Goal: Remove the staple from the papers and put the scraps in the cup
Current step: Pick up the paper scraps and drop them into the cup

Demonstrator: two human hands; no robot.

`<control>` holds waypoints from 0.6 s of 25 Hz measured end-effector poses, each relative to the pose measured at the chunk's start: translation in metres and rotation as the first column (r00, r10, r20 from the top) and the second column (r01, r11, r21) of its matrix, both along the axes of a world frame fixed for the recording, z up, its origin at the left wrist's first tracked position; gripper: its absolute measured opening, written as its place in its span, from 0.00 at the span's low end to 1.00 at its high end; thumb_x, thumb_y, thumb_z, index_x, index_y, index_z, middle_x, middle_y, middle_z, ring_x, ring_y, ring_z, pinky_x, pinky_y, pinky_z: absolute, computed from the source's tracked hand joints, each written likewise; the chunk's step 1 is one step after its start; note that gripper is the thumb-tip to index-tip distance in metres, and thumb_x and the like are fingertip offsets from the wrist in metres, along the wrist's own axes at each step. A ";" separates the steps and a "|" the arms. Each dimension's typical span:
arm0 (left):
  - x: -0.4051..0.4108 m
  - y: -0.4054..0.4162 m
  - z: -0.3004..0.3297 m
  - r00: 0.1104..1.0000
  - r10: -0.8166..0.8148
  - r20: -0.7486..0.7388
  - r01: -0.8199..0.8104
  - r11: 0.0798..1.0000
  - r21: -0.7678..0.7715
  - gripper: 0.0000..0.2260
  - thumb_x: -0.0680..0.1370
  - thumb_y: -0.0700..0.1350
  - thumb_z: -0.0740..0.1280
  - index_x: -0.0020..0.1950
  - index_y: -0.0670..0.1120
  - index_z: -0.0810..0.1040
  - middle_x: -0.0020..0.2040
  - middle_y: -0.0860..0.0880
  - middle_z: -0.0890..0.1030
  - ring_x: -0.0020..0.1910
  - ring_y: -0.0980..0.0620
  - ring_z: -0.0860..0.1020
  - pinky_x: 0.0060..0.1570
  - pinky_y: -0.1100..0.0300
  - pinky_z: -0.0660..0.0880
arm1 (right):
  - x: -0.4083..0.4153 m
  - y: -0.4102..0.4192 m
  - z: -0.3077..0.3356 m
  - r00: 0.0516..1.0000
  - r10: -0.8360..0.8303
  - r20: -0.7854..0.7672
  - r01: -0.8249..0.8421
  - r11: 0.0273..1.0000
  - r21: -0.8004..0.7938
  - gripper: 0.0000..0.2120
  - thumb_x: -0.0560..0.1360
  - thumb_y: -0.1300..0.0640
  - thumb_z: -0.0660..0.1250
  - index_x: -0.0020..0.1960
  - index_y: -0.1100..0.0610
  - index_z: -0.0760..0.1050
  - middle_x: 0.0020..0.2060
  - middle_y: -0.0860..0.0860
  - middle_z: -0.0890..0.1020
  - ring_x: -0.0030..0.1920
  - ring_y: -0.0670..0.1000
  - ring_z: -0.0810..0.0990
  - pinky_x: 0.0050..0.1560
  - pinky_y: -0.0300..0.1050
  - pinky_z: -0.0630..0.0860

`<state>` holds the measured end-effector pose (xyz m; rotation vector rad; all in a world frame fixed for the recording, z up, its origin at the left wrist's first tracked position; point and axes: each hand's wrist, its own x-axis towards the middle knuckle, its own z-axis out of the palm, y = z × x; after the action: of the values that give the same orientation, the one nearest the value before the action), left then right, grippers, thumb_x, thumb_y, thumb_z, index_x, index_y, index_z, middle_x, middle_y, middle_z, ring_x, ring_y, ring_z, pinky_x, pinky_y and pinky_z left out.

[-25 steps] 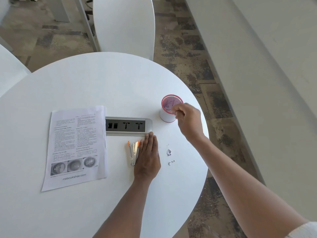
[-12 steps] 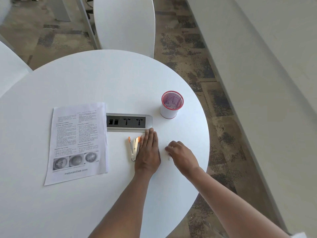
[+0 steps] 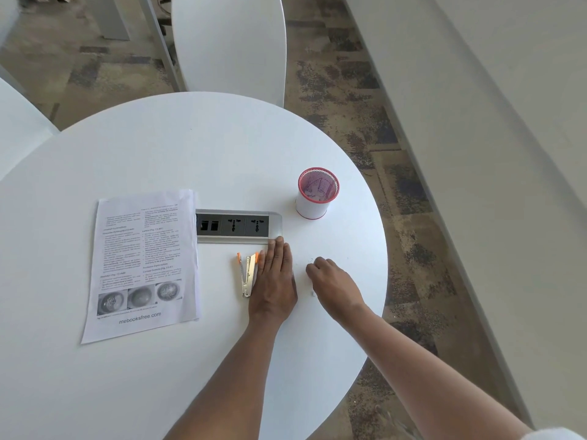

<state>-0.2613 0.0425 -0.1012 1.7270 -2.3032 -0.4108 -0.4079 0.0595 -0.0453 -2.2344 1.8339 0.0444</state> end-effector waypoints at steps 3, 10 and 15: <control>0.000 0.000 -0.001 1.000 -0.003 -0.004 0.003 1.000 -0.018 0.28 0.78 0.41 0.50 0.79 0.39 0.61 0.81 0.41 0.59 0.80 0.44 0.56 0.78 0.51 0.46 | 0.000 -0.007 0.003 0.996 -0.079 0.039 0.077 0.996 0.048 0.10 0.68 0.72 0.63 0.40 0.60 0.65 0.38 0.54 0.71 0.38 0.57 0.68 0.32 0.53 0.64; 0.000 0.001 -0.001 0.999 0.011 -0.031 -0.011 1.000 -0.015 0.27 0.79 0.42 0.50 0.79 0.39 0.61 0.81 0.42 0.60 0.80 0.43 0.56 0.78 0.48 0.51 | -0.022 -0.038 0.036 0.255 -0.686 0.681 0.550 0.682 0.481 0.05 0.69 0.66 0.69 0.38 0.58 0.82 0.33 0.53 0.85 0.36 0.49 0.83 0.41 0.43 0.79; 0.000 0.002 -0.002 1.000 0.019 -0.020 -0.020 1.000 -0.003 0.26 0.80 0.42 0.51 0.79 0.39 0.61 0.81 0.42 0.59 0.81 0.44 0.56 0.78 0.46 0.54 | -0.027 -0.106 0.086 0.142 -0.541 0.829 0.567 0.731 0.380 0.07 0.70 0.67 0.70 0.36 0.57 0.81 0.31 0.53 0.83 0.35 0.50 0.80 0.42 0.45 0.79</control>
<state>-0.2614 0.0440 -0.1035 1.7343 -2.2699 -0.4187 -0.4350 -0.0467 0.0405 -0.8937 1.7168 -1.1416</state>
